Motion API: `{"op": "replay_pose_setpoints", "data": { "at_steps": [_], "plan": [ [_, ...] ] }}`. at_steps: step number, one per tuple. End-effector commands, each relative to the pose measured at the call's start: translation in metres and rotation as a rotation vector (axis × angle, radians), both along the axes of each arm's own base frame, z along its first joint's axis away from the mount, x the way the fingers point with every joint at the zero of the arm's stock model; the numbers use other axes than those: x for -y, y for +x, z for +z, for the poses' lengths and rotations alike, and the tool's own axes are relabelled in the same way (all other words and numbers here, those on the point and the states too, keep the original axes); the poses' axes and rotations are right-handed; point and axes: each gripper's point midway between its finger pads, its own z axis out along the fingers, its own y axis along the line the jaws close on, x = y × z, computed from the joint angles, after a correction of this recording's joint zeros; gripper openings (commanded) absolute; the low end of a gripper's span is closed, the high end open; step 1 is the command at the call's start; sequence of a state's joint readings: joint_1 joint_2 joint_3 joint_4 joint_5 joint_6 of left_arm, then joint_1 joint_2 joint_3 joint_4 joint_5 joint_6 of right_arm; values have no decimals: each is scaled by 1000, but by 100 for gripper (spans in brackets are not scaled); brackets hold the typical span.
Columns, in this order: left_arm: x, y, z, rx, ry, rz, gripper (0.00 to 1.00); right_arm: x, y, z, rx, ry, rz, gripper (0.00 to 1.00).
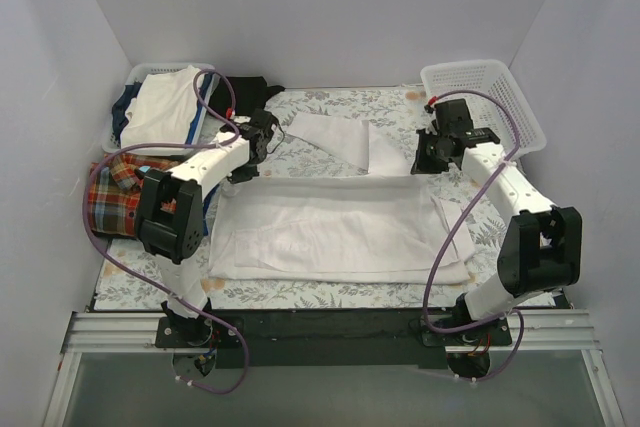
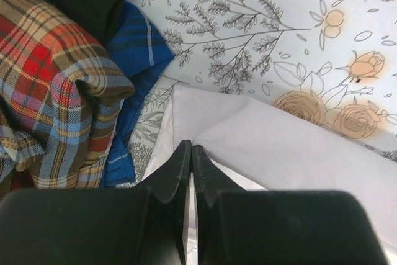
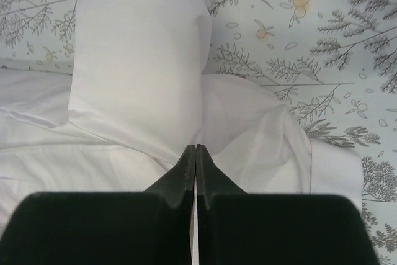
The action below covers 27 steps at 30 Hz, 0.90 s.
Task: Fold and stack the long sleeve shirts
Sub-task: Fold the shirt
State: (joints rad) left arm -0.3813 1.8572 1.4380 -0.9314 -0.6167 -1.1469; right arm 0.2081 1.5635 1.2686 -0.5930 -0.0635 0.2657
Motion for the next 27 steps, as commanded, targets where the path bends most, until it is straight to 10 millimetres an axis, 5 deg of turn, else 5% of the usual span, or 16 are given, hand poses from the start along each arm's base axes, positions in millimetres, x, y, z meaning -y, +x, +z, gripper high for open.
{"op": "replay_pose_setpoints", "data": {
  "at_steps": [1, 13, 17, 20, 23, 27],
  "plan": [
    [-8, -11, 20, 50, -8, 23, 0, -5, -30, -11, -46, 50, 21, 1],
    [-16, -43, -1, -24, -11, 34, 0, 3, -82, -56, -176, 43, 15, 1],
    [-19, -51, 1, -18, -16, 43, 21, 14, -88, -66, -204, -9, -20, 1],
    [-18, -44, 13, 39, -33, 52, 49, 27, -96, -76, -244, -66, -71, 1],
    [-16, -37, 24, 84, -46, 61, 60, 39, -102, -84, -272, -129, -116, 1],
    [-11, -32, 27, 98, -68, 52, 60, 45, -110, -90, -305, -157, -138, 1]
  ]
}}
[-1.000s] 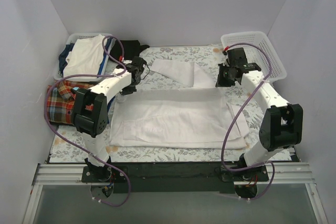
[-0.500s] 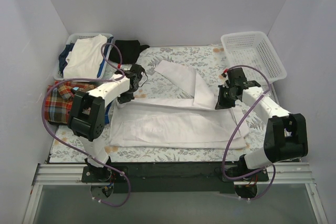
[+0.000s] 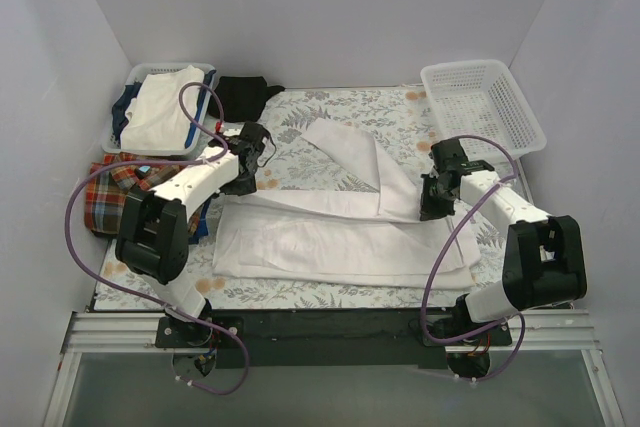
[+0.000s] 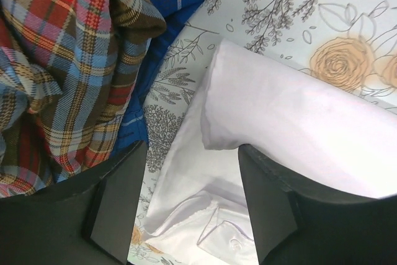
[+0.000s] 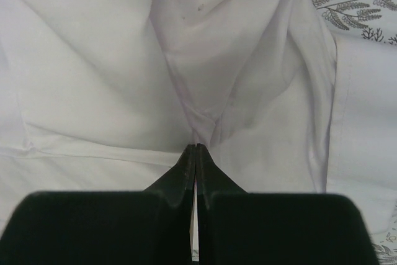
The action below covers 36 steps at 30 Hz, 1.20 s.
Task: Fold and stack the long sleeve shirts
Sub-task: Fold the shirt
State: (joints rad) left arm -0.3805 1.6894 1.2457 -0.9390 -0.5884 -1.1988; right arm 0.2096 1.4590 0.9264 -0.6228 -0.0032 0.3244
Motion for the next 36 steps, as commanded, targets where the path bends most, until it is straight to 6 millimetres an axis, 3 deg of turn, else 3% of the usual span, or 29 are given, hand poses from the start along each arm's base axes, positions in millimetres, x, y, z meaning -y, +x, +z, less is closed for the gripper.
{"op": "replay_pose_setpoints", "data": {
  "at_steps": [1, 5, 11, 15, 16, 18, 19, 22, 24, 26, 29, 30, 32, 33, 34, 35, 36],
  "plan": [
    [3, 17, 29, 119, -38, 19, 60, 17, -14, -7, -43, -79, -49, 1],
    [6, 24, 41, 163, -56, 17, 58, 15, -21, -8, -52, -67, -30, 1],
    [0, 35, 74, 290, -48, 55, 59, 17, -28, -13, -71, -70, -17, 1],
    [5, 40, 81, 324, -79, 42, 61, 14, -29, -12, -73, -56, -15, 1],
    [13, 42, 78, 317, -118, 17, 61, 14, -29, -10, -67, -53, -12, 19],
    [26, 46, 70, 287, -165, -37, 60, 14, -26, -4, -43, -54, -13, 37],
    [41, 50, 68, 278, -232, -82, 60, 14, -21, 6, -8, -51, -14, 50],
    [73, 62, 64, 271, -353, -192, 63, 14, -7, 32, 82, -45, -17, 64],
    [100, 70, 66, 261, -459, -258, 65, 13, 6, 48, 138, -43, -18, 68],
    [127, 86, 82, 301, -543, -337, 68, 8, 25, 67, 202, -27, -7, 70],
    [175, 99, 89, 300, -691, -470, 70, 4, 55, 80, 257, -27, -11, 70],
    [193, 105, 101, 315, -742, -522, 71, 2, 64, 77, 248, -27, -9, 70],
    [224, 115, 90, 293, -771, -585, 71, -5, 91, 87, 311, -8, -8, 70],
    [237, 124, 102, 322, -781, -613, 71, -8, 102, 76, 287, -16, 0, 70],
    [252, 127, 84, 281, -778, -629, 71, -10, 112, 75, 290, -14, 8, 70],
    [261, 130, 82, 276, -787, -640, 71, -16, 122, 75, 293, 5, 26, 70],
    [271, 136, 93, 299, -801, -654, 71, -23, 138, 70, 288, 11, 54, 69]
  ]
}}
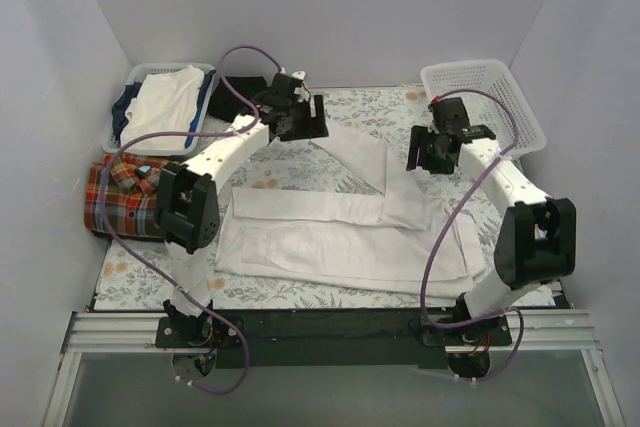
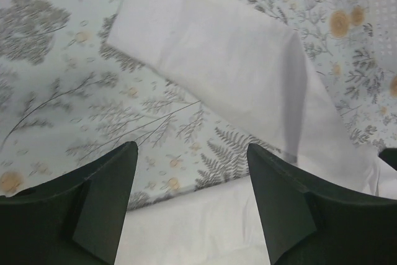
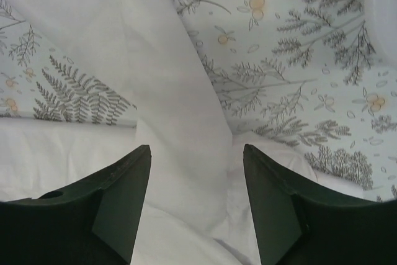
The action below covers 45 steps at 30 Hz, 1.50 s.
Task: Fold and stack the long sleeve shirts
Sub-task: Fold the shirt
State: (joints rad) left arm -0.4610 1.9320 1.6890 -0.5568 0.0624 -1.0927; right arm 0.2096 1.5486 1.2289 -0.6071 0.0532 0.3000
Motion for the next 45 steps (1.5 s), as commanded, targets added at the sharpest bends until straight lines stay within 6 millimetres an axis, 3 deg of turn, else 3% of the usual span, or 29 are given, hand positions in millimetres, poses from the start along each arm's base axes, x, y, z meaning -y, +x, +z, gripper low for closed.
{"op": "replay_pose_setpoints", "data": {
  "at_steps": [1, 2, 6, 8, 9, 10, 13, 14, 17, 18, 20, 21, 23, 28, 32, 34, 36, 37, 38, 40, 41, 42, 44, 45],
  "plan": [
    [65, 8, 15, 35, -103, -153, 71, -17, 59, -1, 54, 16, 73, 69],
    [69, 10, 5, 14, -101, -150, 71, -27, 65, -4, 42, 52, 104, 69],
    [68, 14, 1, -3, -101, -101, 72, -40, 100, -24, 18, 65, 153, 71],
    [62, 11, 0, -5, -83, -86, 72, -48, 107, -31, 4, 97, 176, 71],
    [60, 11, -1, -6, -74, -76, 72, -51, 108, -45, -29, 107, 182, 71],
    [55, 7, -5, -18, -58, -66, 72, -56, 112, -44, -28, 131, 195, 71],
    [44, 4, 1, 1, -22, -34, 73, -63, 108, -64, -89, 161, 210, 69],
    [37, 3, -3, -5, -4, -18, 73, -65, 105, -67, -101, 171, 217, 68],
    [29, -1, 6, 8, -2, 0, 75, -69, 94, -78, -144, 199, 241, 45],
    [27, -2, 8, 4, -9, 7, 75, -68, 92, -78, -147, 201, 238, 25],
    [19, -1, 17, 10, -26, 24, 75, -66, 86, -80, -160, 190, 224, 11],
    [17, -2, 18, 5, -35, 26, 75, -66, 86, -71, -138, 190, 220, 2],
    [9, -1, 26, 14, -47, 38, 73, -65, 83, -63, -119, 174, 213, 1],
    [-4, -1, 32, 27, -32, 50, 72, -71, 76, -18, -6, 110, 239, 1],
    [-13, -3, 33, 25, -22, 62, 71, -92, 48, 20, 87, 64, 311, 1],
    [-15, -5, 34, 29, -22, 63, 72, -101, 29, 19, 83, 45, 341, 1],
    [-18, -9, 31, 22, -15, 61, 72, -123, 4, 29, 109, 40, 403, 1],
    [-18, -10, 29, 19, -12, 60, 73, -126, -10, 20, 87, 25, 418, 1],
    [-19, -12, 25, 9, -8, 57, 73, -140, -30, 24, 92, 36, 462, 1],
    [-21, -14, 22, 1, -4, 56, 74, -151, -54, 18, 71, 43, 501, 6],
    [-22, -16, 17, -6, 3, 55, 74, -158, -81, 4, 29, 45, 541, 9],
    [-22, -16, 16, -7, 5, 56, 74, -162, -93, 0, 11, 55, 563, 18],
    [-23, -18, 13, -13, 9, 53, 74, -169, -130, -16, -51, 75, 624, 23],
    [-23, -19, 10, -20, 12, 52, 75, -169, -141, -22, -73, 75, 641, 33]
  ]
}}
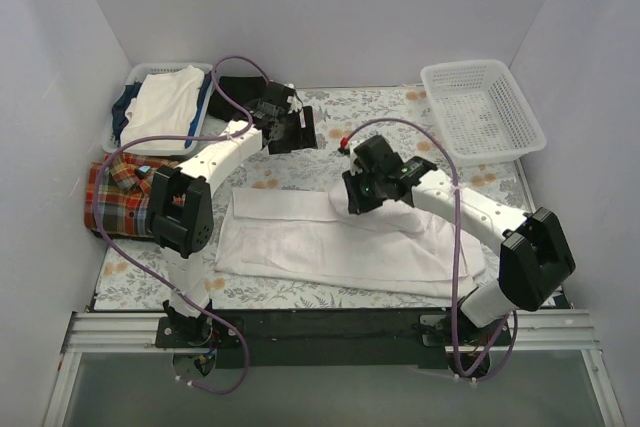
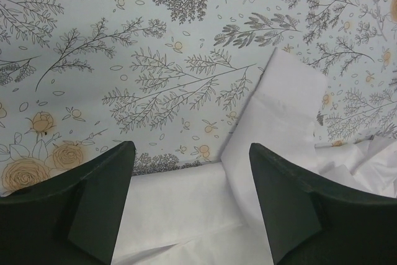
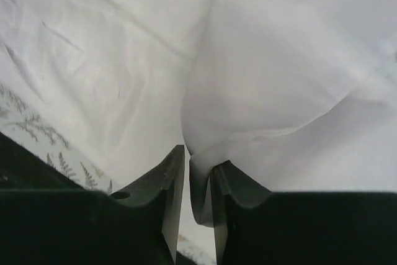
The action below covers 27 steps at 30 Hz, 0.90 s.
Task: Fold and stack the long sleeve shirts
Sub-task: Fold the shirt
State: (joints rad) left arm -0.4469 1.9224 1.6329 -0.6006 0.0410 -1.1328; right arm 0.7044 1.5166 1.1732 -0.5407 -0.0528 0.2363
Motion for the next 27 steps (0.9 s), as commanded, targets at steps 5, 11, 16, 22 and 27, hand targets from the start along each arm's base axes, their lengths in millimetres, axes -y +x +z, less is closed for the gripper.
{"op": "replay_pose_setpoints", "data": {
  "at_steps": [5, 11, 16, 22, 27],
  "plan": [
    [-2, -7, 26, 45, -24, -26, 75, 10, -84, -24, -131, 6, 128, 57],
    [18, -22, 17, -13, -91, -150, 75, 31, -103, -17, -109, -6, 173, 65],
    [43, -37, 9, -41, -109, -255, 75, 56, -89, -10, -21, -47, 29, 66],
    [93, -56, 3, -42, -82, -374, 76, 119, -38, 9, 127, -119, -421, 66],
    [139, -68, 3, -30, -91, -460, 76, 163, -26, 12, 103, -144, -699, 64]
  ]
}}
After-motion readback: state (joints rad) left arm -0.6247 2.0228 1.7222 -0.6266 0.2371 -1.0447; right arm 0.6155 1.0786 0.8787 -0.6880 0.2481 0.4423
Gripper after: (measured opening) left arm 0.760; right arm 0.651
